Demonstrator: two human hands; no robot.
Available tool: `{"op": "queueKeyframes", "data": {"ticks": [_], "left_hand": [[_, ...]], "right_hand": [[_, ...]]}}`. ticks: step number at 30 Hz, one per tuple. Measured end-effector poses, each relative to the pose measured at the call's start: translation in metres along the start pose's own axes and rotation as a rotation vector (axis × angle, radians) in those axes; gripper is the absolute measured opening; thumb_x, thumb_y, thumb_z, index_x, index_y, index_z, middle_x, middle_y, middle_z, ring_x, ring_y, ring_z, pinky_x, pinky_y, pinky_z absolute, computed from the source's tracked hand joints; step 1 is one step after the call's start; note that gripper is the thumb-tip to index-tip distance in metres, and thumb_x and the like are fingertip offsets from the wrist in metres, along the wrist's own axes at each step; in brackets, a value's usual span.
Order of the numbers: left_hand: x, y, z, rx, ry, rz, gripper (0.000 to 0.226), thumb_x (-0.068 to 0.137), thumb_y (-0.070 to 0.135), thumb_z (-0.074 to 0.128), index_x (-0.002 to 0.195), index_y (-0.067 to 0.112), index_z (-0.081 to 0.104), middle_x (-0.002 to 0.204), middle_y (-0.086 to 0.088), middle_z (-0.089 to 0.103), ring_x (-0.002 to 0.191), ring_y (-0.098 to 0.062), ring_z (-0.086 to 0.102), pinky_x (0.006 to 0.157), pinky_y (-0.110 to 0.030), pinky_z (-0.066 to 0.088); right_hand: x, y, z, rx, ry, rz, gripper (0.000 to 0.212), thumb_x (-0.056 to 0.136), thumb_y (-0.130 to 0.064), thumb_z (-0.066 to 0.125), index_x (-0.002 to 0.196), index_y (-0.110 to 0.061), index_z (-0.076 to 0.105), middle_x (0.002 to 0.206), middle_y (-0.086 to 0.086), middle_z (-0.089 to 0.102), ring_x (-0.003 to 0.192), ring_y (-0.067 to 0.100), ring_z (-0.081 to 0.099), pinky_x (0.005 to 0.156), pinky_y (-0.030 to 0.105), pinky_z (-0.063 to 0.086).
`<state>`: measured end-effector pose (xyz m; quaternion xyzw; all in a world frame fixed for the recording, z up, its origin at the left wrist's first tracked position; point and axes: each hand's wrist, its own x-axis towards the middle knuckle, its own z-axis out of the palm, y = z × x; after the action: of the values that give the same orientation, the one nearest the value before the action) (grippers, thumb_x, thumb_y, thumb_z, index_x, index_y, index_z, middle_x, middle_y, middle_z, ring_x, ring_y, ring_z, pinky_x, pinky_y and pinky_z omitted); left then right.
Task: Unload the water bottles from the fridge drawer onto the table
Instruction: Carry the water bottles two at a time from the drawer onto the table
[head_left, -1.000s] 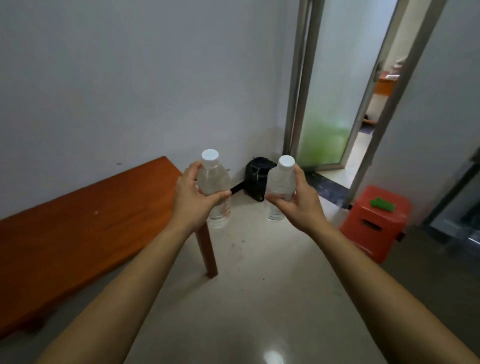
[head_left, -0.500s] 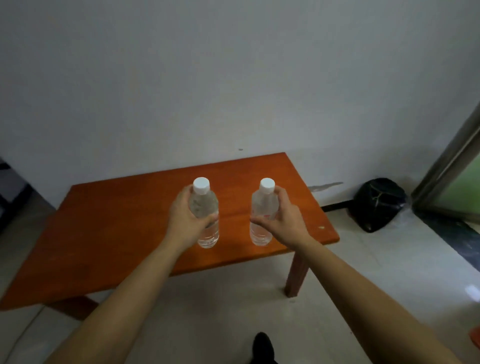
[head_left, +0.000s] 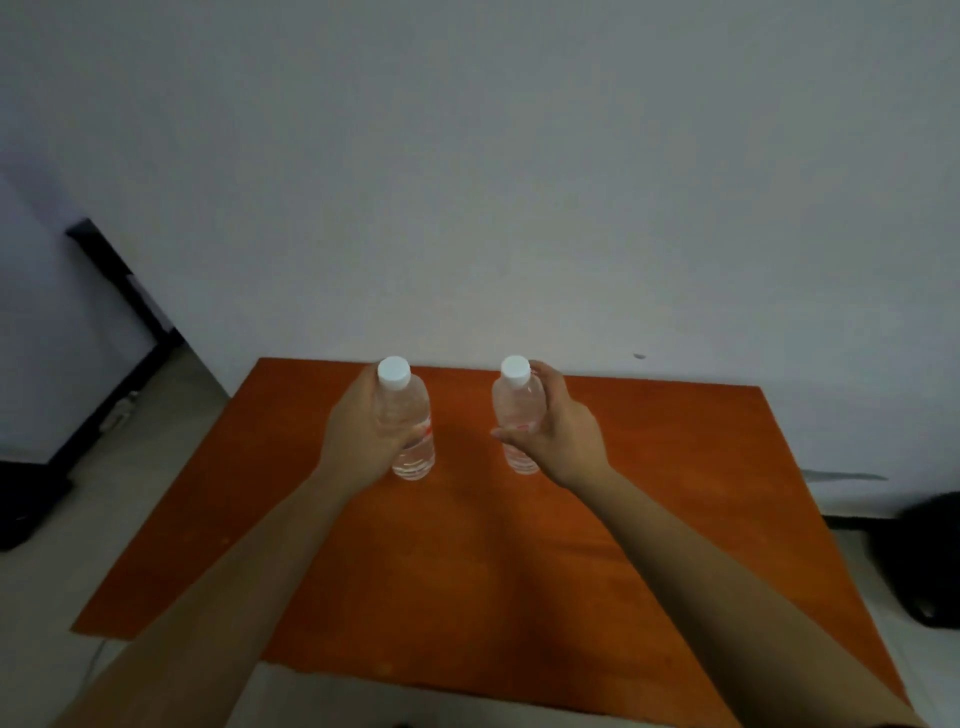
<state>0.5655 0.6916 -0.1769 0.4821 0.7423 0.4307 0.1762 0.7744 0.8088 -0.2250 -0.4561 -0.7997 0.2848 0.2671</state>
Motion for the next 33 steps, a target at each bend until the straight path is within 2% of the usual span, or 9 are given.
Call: {"op": "queueKeyframes", "data": {"ticks": [3,6,10,14,19,23,26,29,33], "left_hand": [[0.051,-0.041,-0.011,0.01,-0.013,0.006,0.057,0.07,0.013,0.087,0.113,0.029,0.053,0.103,0.014,0.063,0.1,-0.011,0.062,0.081,-0.025,0.048],[0.107,-0.089,-0.017,0.013,-0.047,-0.004,0.059,0.071,0.018,0.087,0.12,0.025,0.056,0.115,0.008,0.065,0.106,-0.016,0.064,0.09,-0.039,0.053],[0.181,-0.139,-0.023,0.033,-0.127,0.018,0.06,0.073,0.02,0.085,0.126,0.02,0.055,0.121,0.001,0.064,0.109,-0.019,0.062,0.092,-0.04,0.052],[0.24,-0.175,-0.021,0.071,-0.19,0.042,0.065,0.069,0.013,0.088,0.127,0.013,0.056,0.126,-0.004,0.055,0.106,-0.011,0.052,0.093,-0.029,0.043],[0.29,-0.208,-0.008,0.084,-0.252,0.012,0.073,0.065,0.01,0.089,0.129,0.014,0.056,0.127,-0.005,0.051,0.11,-0.012,0.05,0.094,-0.022,0.037],[0.32,-0.224,0.005,0.104,-0.295,-0.031,0.074,0.071,0.011,0.087,0.136,0.013,0.052,0.136,-0.008,0.042,0.119,-0.02,0.051,0.107,-0.031,0.041],[0.339,-0.233,0.015,0.104,-0.325,-0.029,0.07,0.075,0.014,0.084,0.137,0.014,0.051,0.138,-0.009,0.039,0.123,-0.026,0.052,0.11,-0.038,0.043],[0.353,-0.237,0.025,0.059,-0.298,-0.019,0.068,0.08,0.016,0.081,0.139,0.016,0.049,0.139,-0.008,0.038,0.124,-0.024,0.05,0.11,-0.034,0.042],[0.361,-0.248,0.03,0.045,-0.272,0.03,0.078,0.079,0.01,0.081,0.146,0.021,0.041,0.14,-0.008,0.038,0.124,-0.019,0.049,0.107,-0.024,0.039]], "right_hand": [[0.048,-0.007,0.036,-0.041,-0.019,0.05,0.105,0.07,-0.06,0.08,0.153,-0.026,0.027,0.141,0.003,0.057,0.12,0.028,0.06,0.089,0.041,0.053],[0.089,-0.012,0.074,-0.055,-0.019,0.112,0.094,0.068,-0.054,0.084,0.145,-0.026,0.039,0.135,0.002,0.061,0.117,0.027,0.061,0.088,0.037,0.051],[0.139,-0.016,0.128,-0.035,0.02,0.227,0.095,0.064,-0.048,0.088,0.143,-0.023,0.041,0.142,0.004,0.051,0.125,0.027,0.053,0.097,0.042,0.047],[0.191,-0.017,0.178,-0.052,0.02,0.337,0.095,0.064,-0.05,0.087,0.143,-0.026,0.039,0.139,0.004,0.056,0.123,0.029,0.056,0.096,0.047,0.052],[0.244,-0.012,0.23,0.077,0.05,0.459,0.086,0.068,-0.04,0.088,0.137,-0.021,0.04,0.125,0.003,0.062,0.113,0.028,0.061,0.089,0.045,0.055],[0.275,-0.007,0.259,0.126,0.071,0.454,0.079,0.072,-0.036,0.085,0.136,-0.019,0.041,0.12,0.0,0.061,0.105,0.021,0.06,0.081,0.039,0.055],[0.293,-0.006,0.271,0.171,0.067,0.411,0.073,0.075,-0.032,0.082,0.135,-0.02,0.042,0.12,-0.003,0.06,0.106,0.019,0.06,0.08,0.034,0.052],[0.303,-0.005,0.28,0.193,0.065,0.376,0.076,0.078,-0.036,0.08,0.141,-0.023,0.039,0.132,0.001,0.057,0.116,0.021,0.058,0.091,0.041,0.053],[0.311,-0.005,0.287,0.14,0.054,0.351,0.084,0.083,-0.03,0.078,0.151,-0.026,0.028,0.142,0.006,0.052,0.127,0.026,0.052,0.097,0.045,0.052]]}}
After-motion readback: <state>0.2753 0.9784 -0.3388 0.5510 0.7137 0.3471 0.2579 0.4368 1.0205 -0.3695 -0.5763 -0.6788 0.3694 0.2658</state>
